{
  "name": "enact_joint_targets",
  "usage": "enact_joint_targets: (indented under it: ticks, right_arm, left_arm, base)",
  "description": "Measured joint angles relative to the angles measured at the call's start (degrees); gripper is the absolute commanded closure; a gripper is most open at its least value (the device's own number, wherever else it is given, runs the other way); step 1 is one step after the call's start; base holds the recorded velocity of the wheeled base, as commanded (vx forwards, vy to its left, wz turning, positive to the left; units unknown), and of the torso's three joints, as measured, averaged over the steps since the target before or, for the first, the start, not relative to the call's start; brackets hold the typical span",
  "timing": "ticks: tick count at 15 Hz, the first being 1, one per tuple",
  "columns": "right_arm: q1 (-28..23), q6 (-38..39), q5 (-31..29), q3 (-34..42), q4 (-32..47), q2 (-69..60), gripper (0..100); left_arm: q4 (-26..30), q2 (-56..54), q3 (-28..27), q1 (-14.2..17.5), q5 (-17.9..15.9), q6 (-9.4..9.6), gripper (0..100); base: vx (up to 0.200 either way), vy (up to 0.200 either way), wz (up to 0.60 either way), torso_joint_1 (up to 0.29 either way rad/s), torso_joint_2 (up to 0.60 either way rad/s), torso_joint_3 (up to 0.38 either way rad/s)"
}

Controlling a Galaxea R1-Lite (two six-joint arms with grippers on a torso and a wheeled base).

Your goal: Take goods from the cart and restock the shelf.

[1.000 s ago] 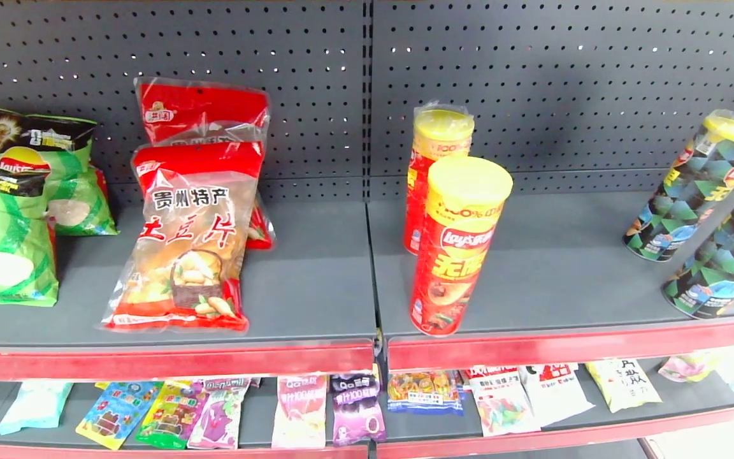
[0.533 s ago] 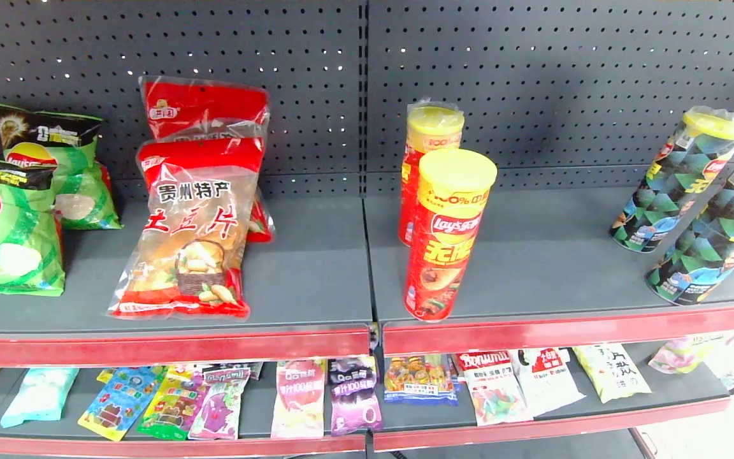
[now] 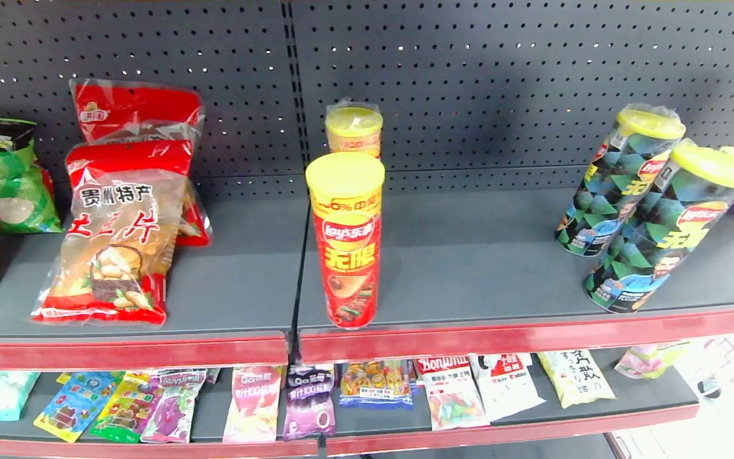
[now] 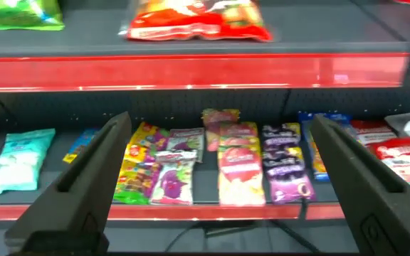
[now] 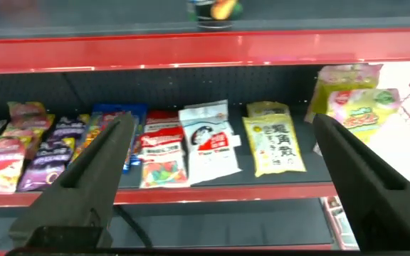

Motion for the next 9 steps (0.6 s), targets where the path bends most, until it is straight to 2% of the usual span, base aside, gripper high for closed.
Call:
enact_joint_targets:
  ticks: [9]
  right_arm:
    - [0.0,0.0,0.0,0.0,0.0,0.0,0]
  left_arm:
    - [0.0,0.0,0.0,0.0,0.0,0.0,0]
  base:
    - [0.0,-0.2,0.0,0.002,0.0,0.002]
